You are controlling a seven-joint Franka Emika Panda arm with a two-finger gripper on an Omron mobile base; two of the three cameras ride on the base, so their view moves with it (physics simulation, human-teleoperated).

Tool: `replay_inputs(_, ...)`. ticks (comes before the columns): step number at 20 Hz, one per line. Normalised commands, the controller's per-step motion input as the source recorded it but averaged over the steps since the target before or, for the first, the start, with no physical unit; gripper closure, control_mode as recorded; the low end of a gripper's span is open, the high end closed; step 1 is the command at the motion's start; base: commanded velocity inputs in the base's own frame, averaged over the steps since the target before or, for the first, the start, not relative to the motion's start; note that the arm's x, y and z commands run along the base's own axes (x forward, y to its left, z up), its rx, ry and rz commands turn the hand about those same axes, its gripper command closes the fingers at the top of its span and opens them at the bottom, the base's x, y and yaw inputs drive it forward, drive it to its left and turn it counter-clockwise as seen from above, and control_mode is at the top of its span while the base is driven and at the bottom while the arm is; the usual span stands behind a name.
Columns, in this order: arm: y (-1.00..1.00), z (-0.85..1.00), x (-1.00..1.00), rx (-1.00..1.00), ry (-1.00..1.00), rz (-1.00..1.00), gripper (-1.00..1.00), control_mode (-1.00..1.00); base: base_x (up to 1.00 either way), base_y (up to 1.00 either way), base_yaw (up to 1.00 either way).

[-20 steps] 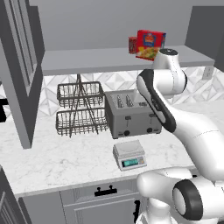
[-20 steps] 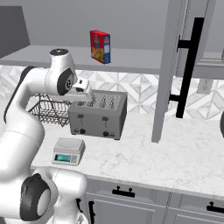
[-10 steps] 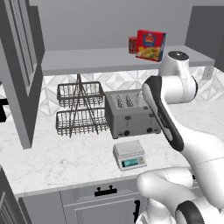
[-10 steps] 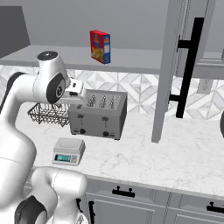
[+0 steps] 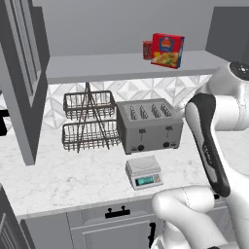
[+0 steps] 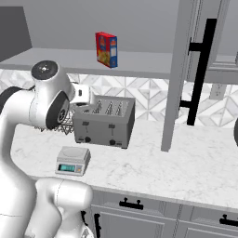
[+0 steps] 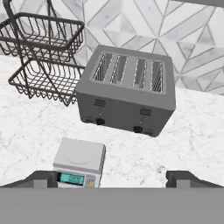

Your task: Pick the boxed food and place it on the digital scale for weighing, and close the cabinet.

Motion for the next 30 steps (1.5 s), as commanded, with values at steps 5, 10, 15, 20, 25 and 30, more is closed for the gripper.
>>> replay_inputs(5,-0.29,0.55,-0.18,0.00,-0.29,0.14,-1.00,-1.00,0.00,0.00,0.00)
replay_inputs(10,-0.17,0.51,-0.12,0.00,-0.31,0.13,-1.00,-1.00,0.00,0.00,0.00)
replay_inputs(15,-0.19,0.42,-0.01,0.03,-0.32,0.03,-1.00,-1.00,0.00,0.00,0.00)
replay_inputs(20,-0.16,0.61,0.00,0.11,-0.25,0.09,-1.00,-1.00,0.00,0.00,0.00)
replay_inputs(25,-0.03,0.32,0.01,0.18,-0.25,0.16,-1.00,-1.00,0.00,0.00,0.00)
replay_inputs(30,0.00,0.23,0.33,0.09,-0.04,0.24,-1.00,-1.00,0.00,0.00,0.00)
